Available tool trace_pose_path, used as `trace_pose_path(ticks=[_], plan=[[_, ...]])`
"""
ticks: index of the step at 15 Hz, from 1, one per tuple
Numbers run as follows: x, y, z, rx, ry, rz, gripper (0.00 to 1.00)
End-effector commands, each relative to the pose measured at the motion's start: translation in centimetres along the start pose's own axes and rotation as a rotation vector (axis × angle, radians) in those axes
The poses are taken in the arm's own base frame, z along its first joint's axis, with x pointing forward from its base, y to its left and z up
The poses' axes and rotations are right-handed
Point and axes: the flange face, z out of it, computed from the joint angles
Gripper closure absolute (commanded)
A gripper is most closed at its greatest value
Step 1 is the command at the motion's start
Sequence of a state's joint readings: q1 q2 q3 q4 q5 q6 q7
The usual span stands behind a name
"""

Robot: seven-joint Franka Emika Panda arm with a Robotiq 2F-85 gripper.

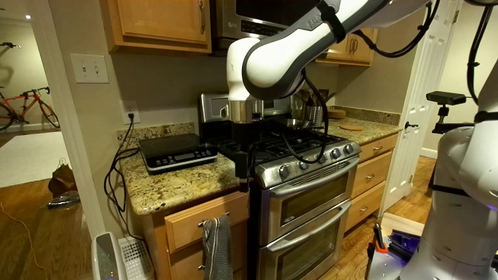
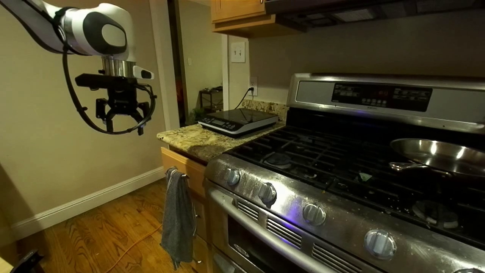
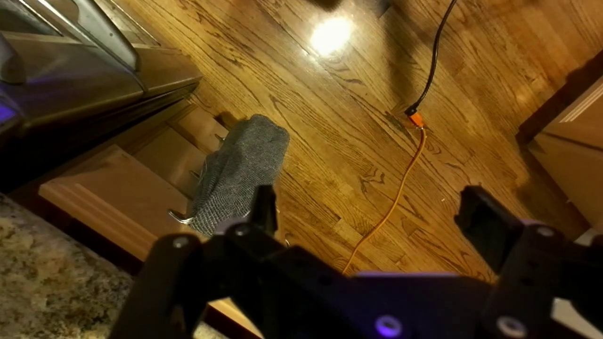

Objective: Open the top drawer.

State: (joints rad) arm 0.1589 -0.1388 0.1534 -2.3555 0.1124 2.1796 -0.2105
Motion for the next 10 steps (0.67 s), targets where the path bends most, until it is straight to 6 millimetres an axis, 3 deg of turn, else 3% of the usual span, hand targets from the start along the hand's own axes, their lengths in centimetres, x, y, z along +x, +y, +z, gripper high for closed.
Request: trace_pose_path(ticks=[1, 10], plan=[[0.9, -0.6, 2.0, -0.034, 0.055, -0.089, 0.00], [3.4, -2.0, 9.9, -0.114, 0.152, -0.405, 0.00]])
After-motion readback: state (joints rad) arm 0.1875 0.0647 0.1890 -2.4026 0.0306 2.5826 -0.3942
